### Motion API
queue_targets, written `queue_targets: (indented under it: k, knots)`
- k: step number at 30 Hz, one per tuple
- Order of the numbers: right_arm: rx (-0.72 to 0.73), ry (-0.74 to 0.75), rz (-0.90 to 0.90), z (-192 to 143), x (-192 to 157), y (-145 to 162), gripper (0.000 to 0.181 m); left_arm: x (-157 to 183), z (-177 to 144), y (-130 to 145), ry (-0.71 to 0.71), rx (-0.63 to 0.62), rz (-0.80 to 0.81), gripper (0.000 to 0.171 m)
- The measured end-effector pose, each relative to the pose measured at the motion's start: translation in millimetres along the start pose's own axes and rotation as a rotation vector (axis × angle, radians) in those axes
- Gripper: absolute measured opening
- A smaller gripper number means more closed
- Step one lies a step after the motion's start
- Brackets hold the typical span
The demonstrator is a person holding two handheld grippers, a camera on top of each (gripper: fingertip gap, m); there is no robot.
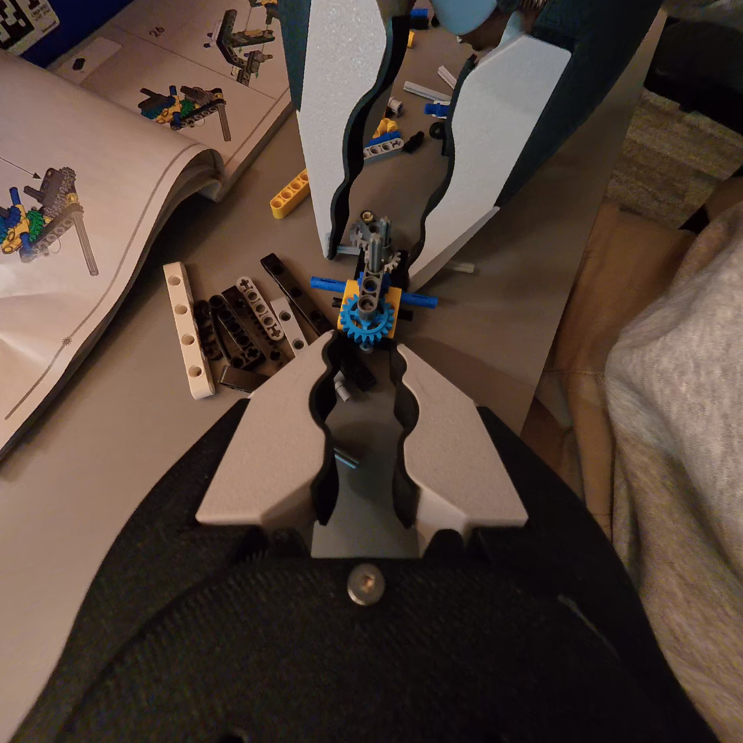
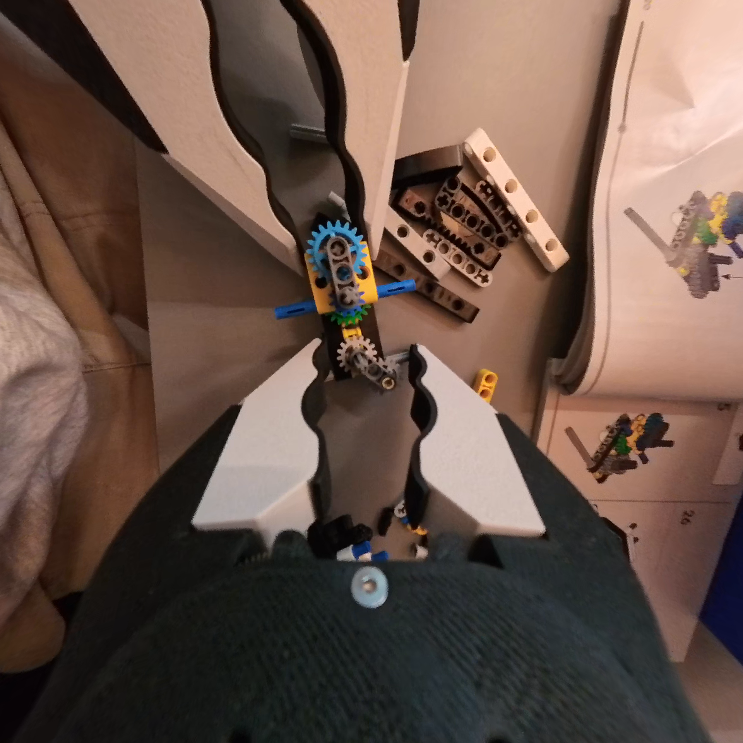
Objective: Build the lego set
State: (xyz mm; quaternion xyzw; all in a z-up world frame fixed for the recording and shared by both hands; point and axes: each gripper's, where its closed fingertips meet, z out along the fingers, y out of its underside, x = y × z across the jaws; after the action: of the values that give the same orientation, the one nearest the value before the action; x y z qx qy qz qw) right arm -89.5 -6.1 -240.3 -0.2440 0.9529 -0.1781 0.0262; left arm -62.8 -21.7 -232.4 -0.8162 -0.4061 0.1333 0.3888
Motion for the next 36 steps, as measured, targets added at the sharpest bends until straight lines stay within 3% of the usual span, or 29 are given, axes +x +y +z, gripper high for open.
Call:
queue_targets:
  k: [9,14,17,21,25,29,33,36]
  knots:
    - [0.014,-0.024,0.055,-1,0,-2,0.041,1,-3,-2,0.012,0.024,-0.009,0.022]
    - [0.152,0.029,0.074,-30,8,-22,0.077,-2,-16,-13,0.042,0.129,-0.064,0.022]
    - [0.258,0.116,0.090,-60,22,-31,0.089,-11,-23,-14,0.002,0.166,-0.078,0.022]
    - [0.447,0.239,0.152,-106,41,-34,0.089,-23,-41,-24,0.002,0.283,-0.164,0.021]
    - [0.621,0.306,0.247,-136,52,-23,0.084,-34,-70,-47,0.055,0.492,-0.295,0.021]
    - [0.823,0.262,0.329,-151,48,-24,0.069,-37,-98,-67,0.144,0.674,-0.390,0.021]
    - [0.991,0.140,0.373,-158,38,-39,0.067,-24,-116,-87,0.291,0.820,-0.448,0.021]
    - [0.996,0.119,0.370,-152,34,-45,0.066,-17,-106,-90,0.253,0.770,-0.396,0.021]
